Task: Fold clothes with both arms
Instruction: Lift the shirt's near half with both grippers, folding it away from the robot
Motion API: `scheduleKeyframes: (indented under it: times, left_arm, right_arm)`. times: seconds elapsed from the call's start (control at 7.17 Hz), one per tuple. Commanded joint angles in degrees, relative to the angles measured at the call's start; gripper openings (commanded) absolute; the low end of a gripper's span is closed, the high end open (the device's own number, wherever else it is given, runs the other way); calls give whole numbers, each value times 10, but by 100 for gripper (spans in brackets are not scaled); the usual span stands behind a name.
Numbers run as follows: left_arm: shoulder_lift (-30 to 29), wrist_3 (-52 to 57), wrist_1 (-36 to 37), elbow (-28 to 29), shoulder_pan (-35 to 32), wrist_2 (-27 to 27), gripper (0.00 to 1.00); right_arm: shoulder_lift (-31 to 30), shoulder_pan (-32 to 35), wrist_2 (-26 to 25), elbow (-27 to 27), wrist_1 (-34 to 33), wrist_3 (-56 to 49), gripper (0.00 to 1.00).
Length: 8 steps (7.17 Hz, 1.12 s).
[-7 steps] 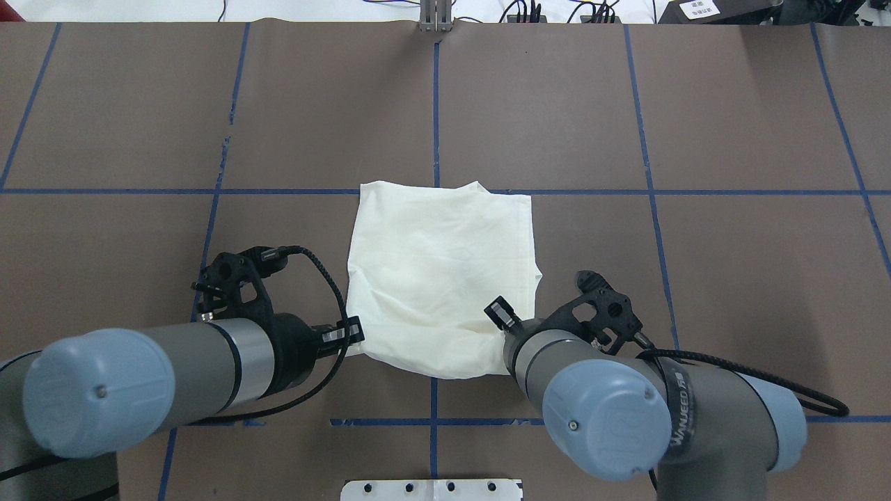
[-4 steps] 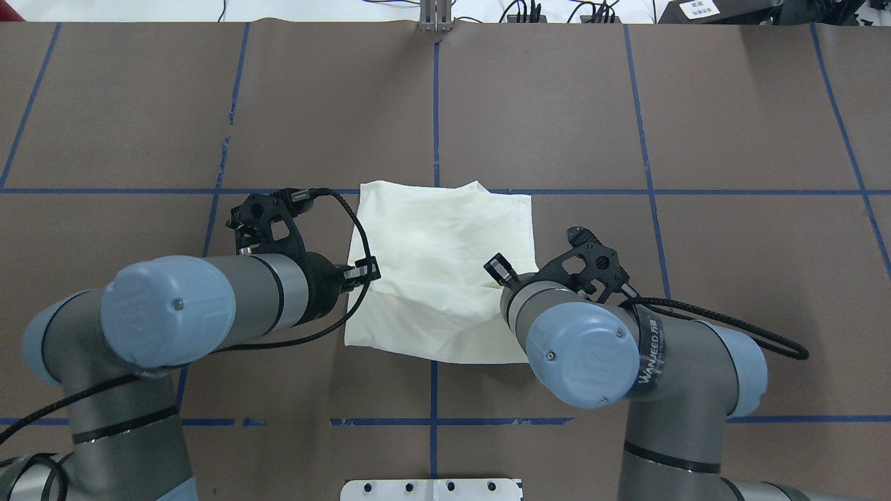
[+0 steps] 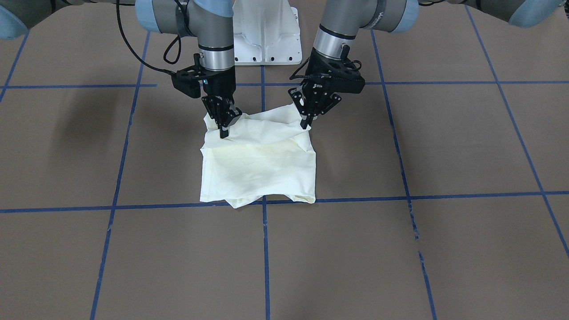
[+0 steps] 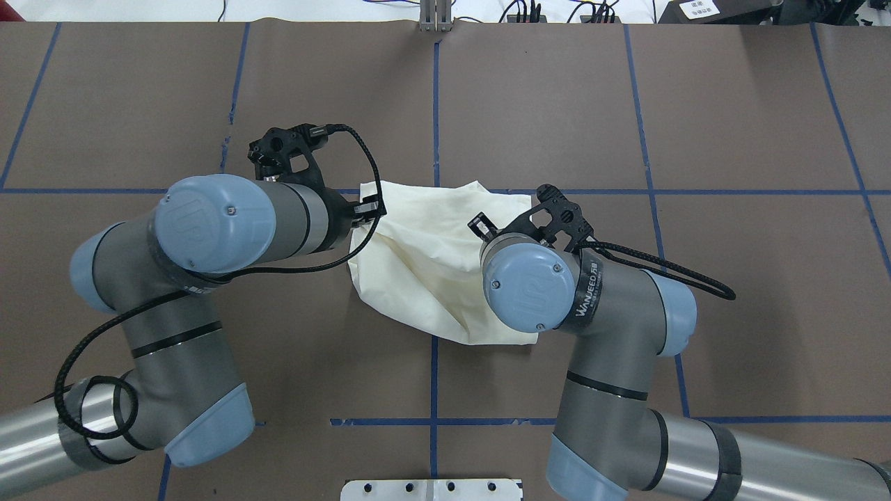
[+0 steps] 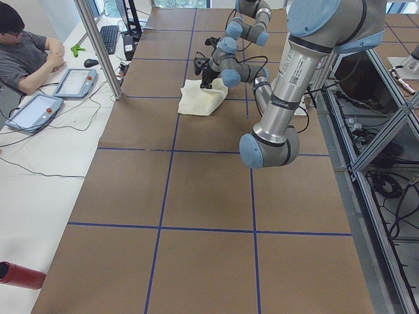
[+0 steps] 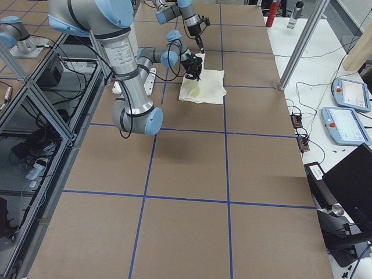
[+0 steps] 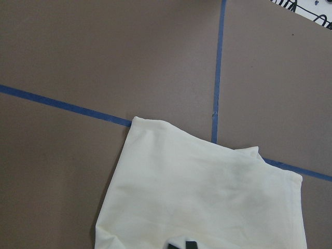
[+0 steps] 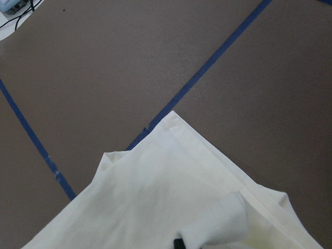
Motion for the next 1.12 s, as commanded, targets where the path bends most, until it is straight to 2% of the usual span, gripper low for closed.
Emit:
scheduleKeyframes:
  times: [0.0,0.7,0.98]
  left_arm:
    - [-25,17,-9,51,-11,1,0]
    - [-48,22,-15,120,-18,4,0]
    - [-48,22,-15,122,-18,4,0]
  right_arm:
    - [21,26,18,-57,40,-24,0]
    - [57,44,20,-143,65,-47,0]
    - [71,48,21,-166,70,-50,0]
